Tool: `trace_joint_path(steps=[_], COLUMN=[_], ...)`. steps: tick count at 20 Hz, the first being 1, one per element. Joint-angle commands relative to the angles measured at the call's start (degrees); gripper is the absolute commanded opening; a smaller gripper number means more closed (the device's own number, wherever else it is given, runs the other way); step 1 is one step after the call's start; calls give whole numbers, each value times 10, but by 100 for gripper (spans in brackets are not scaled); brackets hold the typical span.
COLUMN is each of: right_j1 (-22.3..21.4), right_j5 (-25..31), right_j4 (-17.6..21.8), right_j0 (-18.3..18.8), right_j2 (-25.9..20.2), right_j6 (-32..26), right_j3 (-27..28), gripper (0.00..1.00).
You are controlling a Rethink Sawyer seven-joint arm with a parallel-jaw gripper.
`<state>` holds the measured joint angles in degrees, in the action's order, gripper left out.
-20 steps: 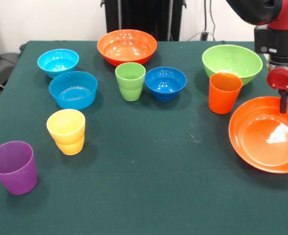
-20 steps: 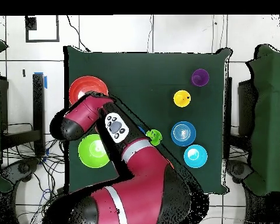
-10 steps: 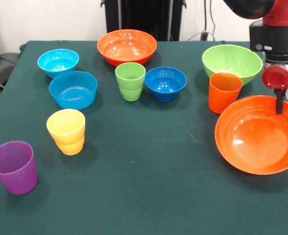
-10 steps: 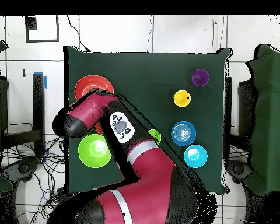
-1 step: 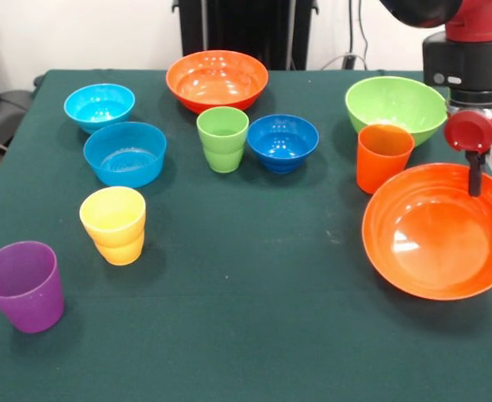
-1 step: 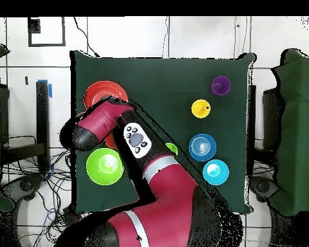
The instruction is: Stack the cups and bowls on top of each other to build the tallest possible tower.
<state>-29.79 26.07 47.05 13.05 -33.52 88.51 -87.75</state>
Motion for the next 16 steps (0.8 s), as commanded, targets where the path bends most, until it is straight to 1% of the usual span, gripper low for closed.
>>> trace_joint_path(steps=[1, 8, 16], right_j1=[23, 52, 65], right_j5=[19, 17, 17], right_j4=[33, 36, 40], right_j0=[20, 49, 67], right_j2=[-19, -39, -58], right_j6=[-98, -130, -140], right_j3=[41, 58, 69], gripper=[0, 0, 0])
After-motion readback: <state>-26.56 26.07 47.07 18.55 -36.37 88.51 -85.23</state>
